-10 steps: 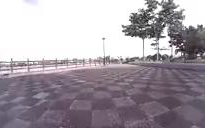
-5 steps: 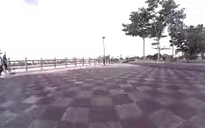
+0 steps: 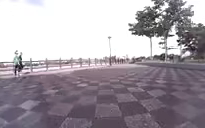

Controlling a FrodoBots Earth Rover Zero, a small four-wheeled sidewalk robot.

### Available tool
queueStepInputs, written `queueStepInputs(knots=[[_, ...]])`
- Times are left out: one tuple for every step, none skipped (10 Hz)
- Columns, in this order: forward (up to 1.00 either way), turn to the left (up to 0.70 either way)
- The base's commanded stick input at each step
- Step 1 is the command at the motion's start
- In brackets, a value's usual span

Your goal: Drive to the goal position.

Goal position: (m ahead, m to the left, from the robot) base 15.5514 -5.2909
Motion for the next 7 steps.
queueStepInputs(knots=[[0.70,0.01],[0.70,0.01],[0.70,0.01],[0.70,0.01],[0.70,0.01],[0.70,0.01],[0.70,0.01]])
